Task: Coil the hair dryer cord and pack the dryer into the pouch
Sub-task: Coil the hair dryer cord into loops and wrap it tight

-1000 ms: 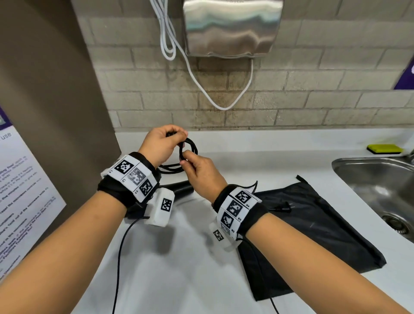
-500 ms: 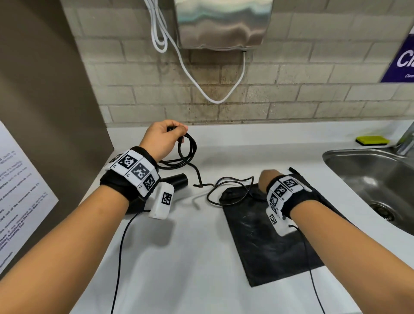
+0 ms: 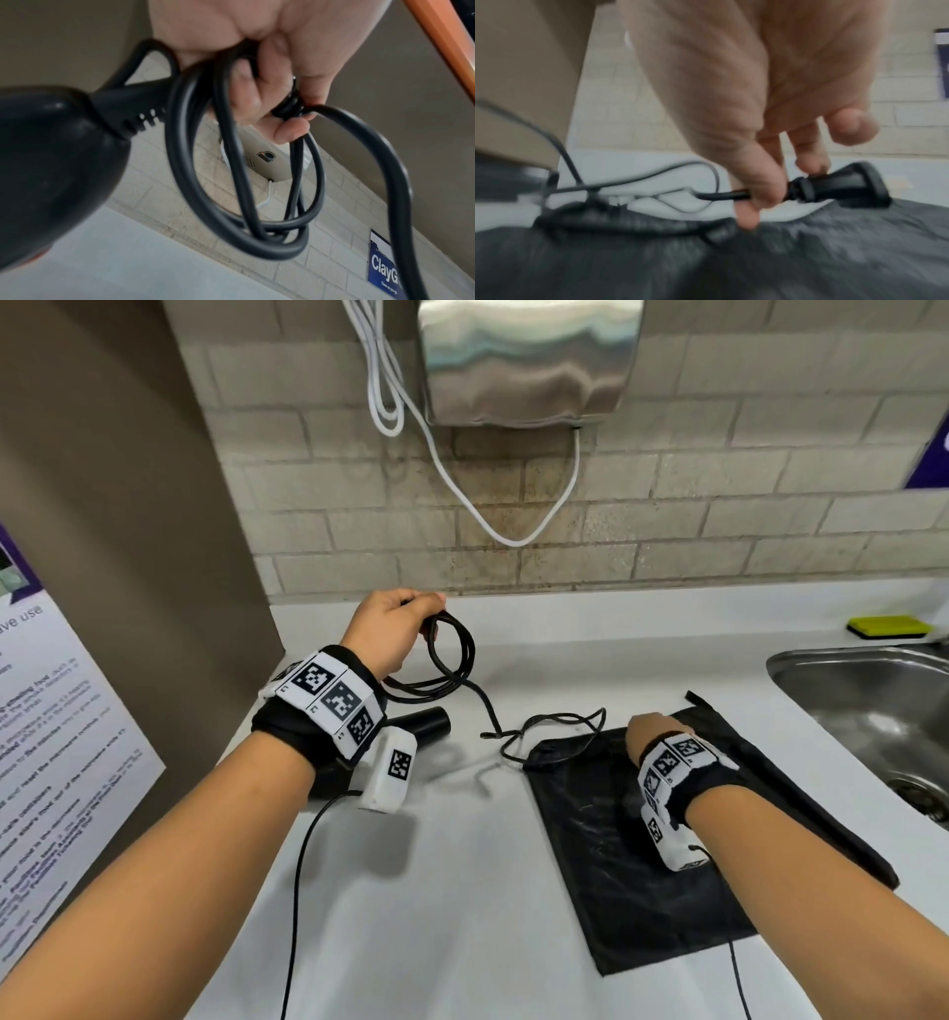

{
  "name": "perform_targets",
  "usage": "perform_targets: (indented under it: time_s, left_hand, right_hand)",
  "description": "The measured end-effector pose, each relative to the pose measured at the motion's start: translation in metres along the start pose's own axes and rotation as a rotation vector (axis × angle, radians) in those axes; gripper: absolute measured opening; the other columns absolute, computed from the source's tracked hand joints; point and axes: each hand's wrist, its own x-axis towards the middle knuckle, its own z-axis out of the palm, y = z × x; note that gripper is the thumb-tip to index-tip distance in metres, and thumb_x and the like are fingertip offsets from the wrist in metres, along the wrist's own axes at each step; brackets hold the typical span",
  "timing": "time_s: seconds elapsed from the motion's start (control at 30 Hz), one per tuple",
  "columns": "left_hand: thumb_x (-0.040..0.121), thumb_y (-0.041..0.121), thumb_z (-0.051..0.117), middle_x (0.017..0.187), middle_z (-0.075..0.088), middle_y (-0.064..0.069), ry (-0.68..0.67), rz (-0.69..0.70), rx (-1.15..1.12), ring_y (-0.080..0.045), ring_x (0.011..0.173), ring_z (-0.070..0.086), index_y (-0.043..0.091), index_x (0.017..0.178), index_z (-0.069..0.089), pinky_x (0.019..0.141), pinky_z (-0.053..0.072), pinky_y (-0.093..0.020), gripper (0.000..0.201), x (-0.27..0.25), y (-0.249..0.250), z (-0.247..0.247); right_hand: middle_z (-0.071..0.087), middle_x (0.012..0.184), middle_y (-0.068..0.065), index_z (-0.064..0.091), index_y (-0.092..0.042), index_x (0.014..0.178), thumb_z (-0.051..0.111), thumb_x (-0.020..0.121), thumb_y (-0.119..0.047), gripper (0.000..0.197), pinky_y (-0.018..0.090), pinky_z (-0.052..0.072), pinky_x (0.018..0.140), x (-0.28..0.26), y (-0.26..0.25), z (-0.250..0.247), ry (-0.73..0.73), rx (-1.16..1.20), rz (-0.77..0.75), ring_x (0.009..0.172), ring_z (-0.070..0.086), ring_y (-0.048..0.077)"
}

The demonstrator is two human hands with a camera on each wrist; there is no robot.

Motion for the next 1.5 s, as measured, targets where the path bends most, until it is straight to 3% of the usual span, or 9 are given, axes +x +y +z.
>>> perform_targets:
  time_s: [0.33,0.5,0.7,0.83,1.0,1.13,1.23,1.37,1.5]
  left_hand:
    - [0.092,0.029,0.052,0.064,0.050,-0.004,0.026,-0.013,-0.027,-0.003,0.025,0.030,0.011,0.077,0.057,0.030,0.022,-0.012,0.024,0.007,-0.003,-0.005]
    - [0.091,0.029,0.052,0.064,0.050,-0.004,0.046,-0.017,-0.011,-0.003,0.025,0.030,0.014,0.071,0.054,0.030,0.020,-0.011,0.026,0.010,-0.005,-0.004]
    - [0.092,0.031,0.052,0.062,0.048,-0.003,0.087,-0.021,-0.038,-0.003,0.024,0.028,0.015,0.066,0.049,0.031,0.018,-0.010,0.030,0.013,-0.005,-0.004]
    - [0.092,0.031,0.051,0.061,0.046,-0.002,0.080,-0.055,-0.147,-0.005,0.026,0.025,0.016,0.068,0.048,0.034,0.018,-0.010,0.029,0.013,-0.004,-0.005]
    - [0.094,0.029,0.049,0.061,0.044,-0.002,0.025,-0.076,-0.221,-0.004,0.026,0.022,0.016,0.067,0.044,0.036,0.016,-0.009,0.031,0.009,-0.003,-0.004]
    - [0.094,0.029,0.048,0.062,0.043,-0.003,0.008,-0.073,-0.233,-0.004,0.026,0.021,0.016,0.069,0.046,0.036,0.016,-0.009,0.029,0.004,-0.003,-0.001]
    - [0.095,0.029,0.048,0.062,0.043,-0.003,0.005,-0.076,-0.244,-0.003,0.026,0.022,0.016,0.070,0.048,0.035,0.017,-0.010,0.028,0.002,-0.001,-0.003]
    - [0.095,0.028,0.047,0.062,0.043,-0.002,-0.037,-0.070,-0.237,-0.002,0.026,0.023,0.018,0.079,0.056,0.034,0.017,-0.009,0.022,-0.003,-0.001,-0.003]
    - [0.096,0.028,0.046,0.062,0.042,-0.003,-0.034,-0.069,-0.242,-0.002,0.025,0.021,0.015,0.078,0.052,0.034,0.015,-0.009,0.023,-0.004,-0.001,-0.006]
  right_hand:
    - [0.058,0.100,0.020,0.065,0.003,0.089,0.050,0.067,0.019,0.030,0.041,0.046,0.071,-0.015,-0.014,-0.051,1.001,0.329,-0.436,0.096,0.053,0.038]
    - [0.065,0.092,0.016,0.063,-0.002,0.076,0.059,0.061,0.021,0.027,0.029,0.045,0.069,-0.025,-0.054,-0.059,1.178,0.480,-0.820,0.091,0.043,0.019]
    - [0.065,0.101,0.016,0.055,-0.003,0.082,0.037,0.082,0.007,0.021,0.014,0.035,0.091,-0.064,-0.088,-0.067,1.187,0.662,-1.286,0.096,0.048,0.021]
    - [0.064,0.105,0.014,0.057,-0.002,0.082,0.045,0.086,0.002,0.014,0.017,0.039,0.094,-0.072,-0.104,-0.057,0.975,0.740,-1.415,0.100,0.053,0.018]
    - [0.063,0.108,0.013,0.062,-0.001,0.084,0.046,0.086,-0.014,0.021,0.023,0.045,0.088,-0.051,-0.116,-0.054,0.870,0.735,-1.294,0.097,0.055,0.016]
    - [0.052,0.084,0.014,0.060,-0.005,0.084,0.049,0.085,-0.021,0.019,0.031,0.046,0.062,-0.053,-0.126,-0.064,1.060,0.767,-1.111,0.067,0.052,0.022]
    - [0.051,0.080,0.013,0.044,-0.012,0.090,0.049,0.081,-0.023,0.015,0.028,0.040,0.066,-0.055,-0.135,-0.074,1.155,0.830,-1.011,0.070,0.049,0.023]
    - [0.058,0.112,0.019,0.043,-0.003,0.124,0.044,0.080,-0.002,0.045,0.042,0.043,0.095,-0.056,-0.140,-0.089,0.821,0.773,-1.022,0.107,0.053,0.032]
    - [0.063,0.098,0.018,0.035,-0.009,0.134,0.041,0.086,0.003,0.050,0.037,0.048,0.081,-0.055,-0.137,-0.106,0.526,0.707,-1.036,0.093,0.058,0.030]
